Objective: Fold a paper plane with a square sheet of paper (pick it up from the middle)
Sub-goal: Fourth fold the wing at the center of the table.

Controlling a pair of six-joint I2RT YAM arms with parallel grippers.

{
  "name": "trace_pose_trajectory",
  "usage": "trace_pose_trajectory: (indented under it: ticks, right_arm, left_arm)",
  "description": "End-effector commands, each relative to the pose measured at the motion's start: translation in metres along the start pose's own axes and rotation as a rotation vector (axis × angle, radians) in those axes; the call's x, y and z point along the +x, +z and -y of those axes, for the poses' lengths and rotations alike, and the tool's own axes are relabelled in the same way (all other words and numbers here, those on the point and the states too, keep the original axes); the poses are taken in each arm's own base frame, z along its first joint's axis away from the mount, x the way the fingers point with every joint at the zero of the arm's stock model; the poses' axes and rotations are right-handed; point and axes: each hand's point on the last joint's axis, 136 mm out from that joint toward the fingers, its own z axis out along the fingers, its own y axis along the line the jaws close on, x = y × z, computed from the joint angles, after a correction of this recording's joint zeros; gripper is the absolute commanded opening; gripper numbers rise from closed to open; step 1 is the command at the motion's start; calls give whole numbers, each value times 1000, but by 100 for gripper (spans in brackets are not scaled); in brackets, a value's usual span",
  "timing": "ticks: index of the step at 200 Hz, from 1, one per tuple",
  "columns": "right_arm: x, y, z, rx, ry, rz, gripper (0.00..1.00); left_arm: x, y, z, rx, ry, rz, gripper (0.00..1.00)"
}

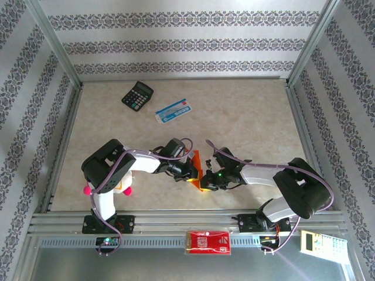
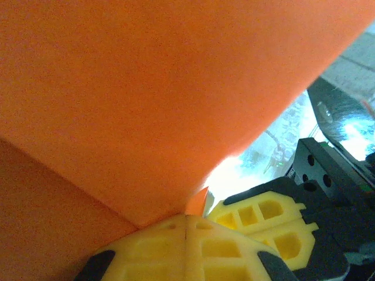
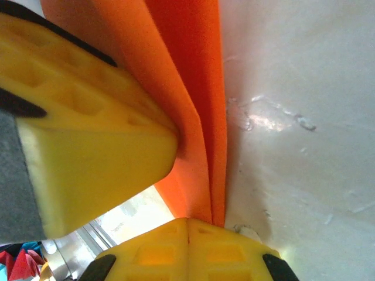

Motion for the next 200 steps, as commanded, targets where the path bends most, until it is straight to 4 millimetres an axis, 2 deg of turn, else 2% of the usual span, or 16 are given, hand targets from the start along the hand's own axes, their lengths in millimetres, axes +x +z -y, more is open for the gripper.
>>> trace_pose_trajectory:
  ticks: [1,45,112,154,200]
  right_arm:
    - [38,-2,90,351,178,-63,0]
    - [38,-2,92,363,178,-69,0]
    - [39,-2,92,369,175,-72,0]
    - [40,-2,92,372,172,-72,0]
    - [40,-2,92,374,170,-75,0]
  left_arm:
    - [-21,-6,-17,-54,-3,46,4]
    - [-37,-15,-16,-60,10,63,8]
    - [-65,-26,-29,-77,-2,94,11]
    - [-81,-37,-30,-68,-3,125,13]
    - [-97,-43,-42,-86,-20,152,13]
